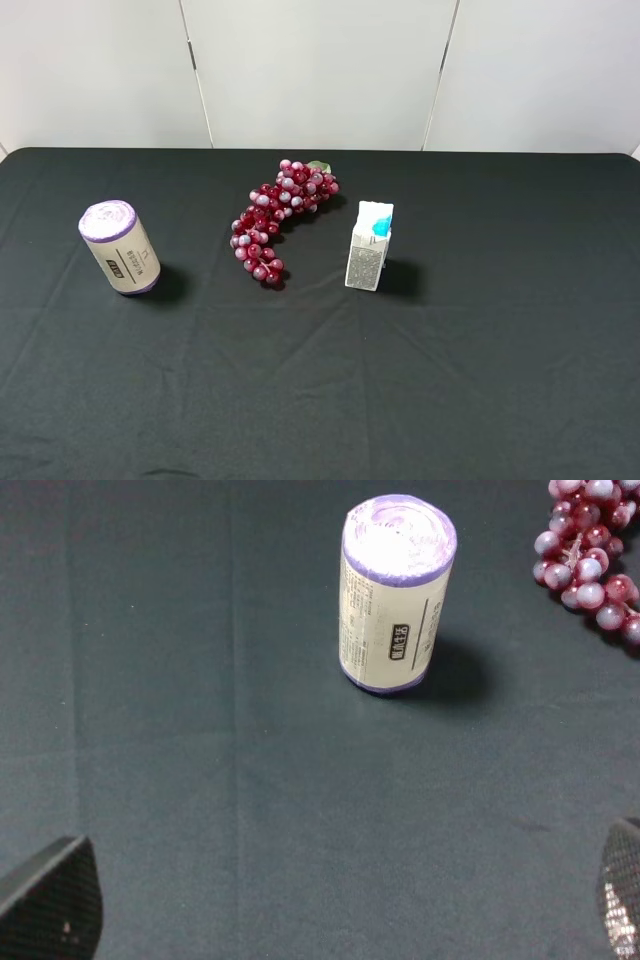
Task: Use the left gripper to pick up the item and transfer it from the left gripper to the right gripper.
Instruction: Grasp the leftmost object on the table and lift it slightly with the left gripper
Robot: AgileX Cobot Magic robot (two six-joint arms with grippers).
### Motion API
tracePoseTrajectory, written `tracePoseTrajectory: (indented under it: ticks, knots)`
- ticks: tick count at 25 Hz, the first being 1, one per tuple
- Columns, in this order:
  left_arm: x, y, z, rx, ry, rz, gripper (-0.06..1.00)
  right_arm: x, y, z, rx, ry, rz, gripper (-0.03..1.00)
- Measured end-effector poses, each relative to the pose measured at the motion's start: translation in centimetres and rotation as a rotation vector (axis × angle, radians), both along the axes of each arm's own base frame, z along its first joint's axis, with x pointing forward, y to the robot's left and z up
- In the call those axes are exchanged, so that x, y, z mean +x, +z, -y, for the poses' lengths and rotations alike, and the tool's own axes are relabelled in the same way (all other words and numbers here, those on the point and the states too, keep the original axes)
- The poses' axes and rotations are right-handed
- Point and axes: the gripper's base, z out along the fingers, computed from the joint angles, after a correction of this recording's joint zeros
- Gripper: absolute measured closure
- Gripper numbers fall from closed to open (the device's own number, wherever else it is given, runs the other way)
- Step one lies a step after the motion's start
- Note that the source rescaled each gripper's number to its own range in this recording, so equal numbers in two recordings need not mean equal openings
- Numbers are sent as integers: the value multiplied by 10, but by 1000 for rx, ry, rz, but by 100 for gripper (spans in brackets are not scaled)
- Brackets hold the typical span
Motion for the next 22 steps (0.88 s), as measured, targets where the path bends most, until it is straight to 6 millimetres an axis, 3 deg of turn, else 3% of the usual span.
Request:
tracePoseTrajectory:
  ticks: [22]
  knots:
    - [0,0,0,0,0,0,-2,0,0,0,0,0,-1,-3]
